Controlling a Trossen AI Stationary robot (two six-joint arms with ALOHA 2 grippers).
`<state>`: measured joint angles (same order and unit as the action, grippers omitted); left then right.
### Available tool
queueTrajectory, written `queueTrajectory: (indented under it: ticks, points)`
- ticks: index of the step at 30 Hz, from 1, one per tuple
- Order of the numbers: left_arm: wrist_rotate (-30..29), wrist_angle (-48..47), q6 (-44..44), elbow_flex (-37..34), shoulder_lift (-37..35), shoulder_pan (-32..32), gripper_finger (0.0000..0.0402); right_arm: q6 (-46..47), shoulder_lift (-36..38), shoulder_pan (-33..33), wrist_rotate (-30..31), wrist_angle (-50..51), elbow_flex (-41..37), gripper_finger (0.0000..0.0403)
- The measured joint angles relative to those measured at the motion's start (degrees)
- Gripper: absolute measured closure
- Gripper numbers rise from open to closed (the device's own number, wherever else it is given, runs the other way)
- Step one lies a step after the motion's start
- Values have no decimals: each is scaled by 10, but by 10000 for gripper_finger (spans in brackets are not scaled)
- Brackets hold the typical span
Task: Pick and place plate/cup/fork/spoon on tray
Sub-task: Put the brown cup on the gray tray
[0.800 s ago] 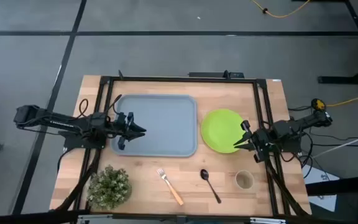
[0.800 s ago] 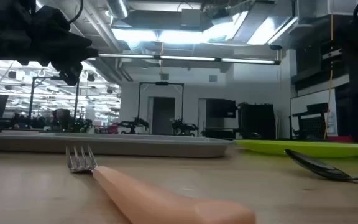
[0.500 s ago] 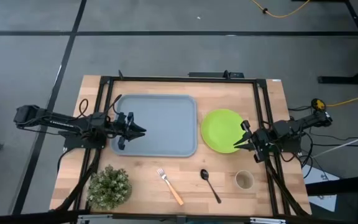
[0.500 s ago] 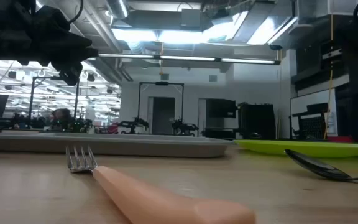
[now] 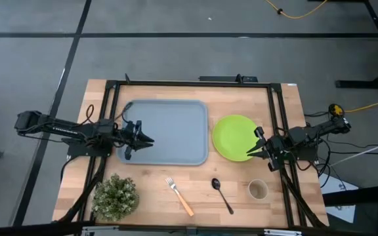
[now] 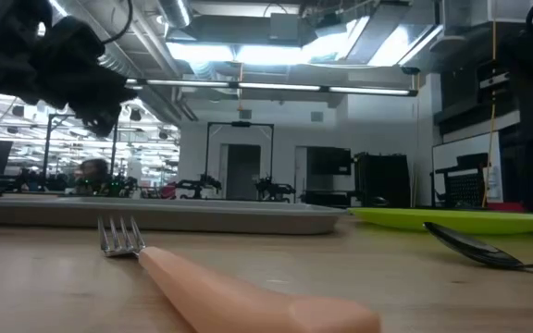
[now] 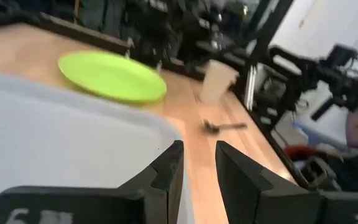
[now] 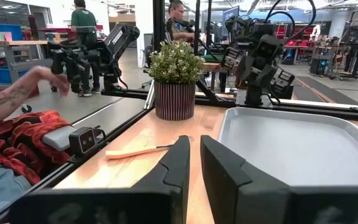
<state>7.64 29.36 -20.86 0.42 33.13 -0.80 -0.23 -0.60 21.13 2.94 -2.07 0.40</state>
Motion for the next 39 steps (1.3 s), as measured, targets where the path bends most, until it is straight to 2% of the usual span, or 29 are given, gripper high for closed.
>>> queueTrajectory:
  ticks: [8, 12, 16, 19, 24, 27, 29, 32, 34, 35, 37, 39]
  points:
    - [-9, -29, 2, 0, 0, 0, 315, -1, 0, 0, 0, 0, 0, 357]
    - [-86, 13, 4, 0, 0, 0, 315, -8, 0, 0, 0, -1, 0, 357]
    - [-207, 88, 3, 0, 0, 0, 315, -24, 0, 0, 0, -21, 0, 357]
    - [-254, 110, 7, 0, 0, 0, 315, -24, 0, 0, 0, -48, 0, 357]
    - [-247, 110, 33, 0, 0, 0, 315, -19, 0, 0, 0, -87, 0, 357]
    - [-243, 140, 32, 0, 0, 0, 315, 2, -1, 0, 8, -186, 0, 357]
    - [-217, 154, 31, 0, 0, 0, 315, -3, 0, 0, -24, -279, 0, 357]
    - [-172, 162, 31, 0, 0, -2, 315, -58, -9, 0, -133, -360, 14, 357]
    - [-160, 168, 31, 0, 0, -6, 315, -77, -25, 0, -179, -351, 46, 357]
    - [-160, 167, 31, 0, 0, -9, 315, -80, -39, 0, -183, -335, 64, 357]
    - [-161, 167, 31, 0, 4, -17, 315, -78, -76, 0, -167, -257, 110, 357]
    - [-160, 166, 33, 0, 8, -26, 315, -45, -120, 0, -119, -143, 167, 357]
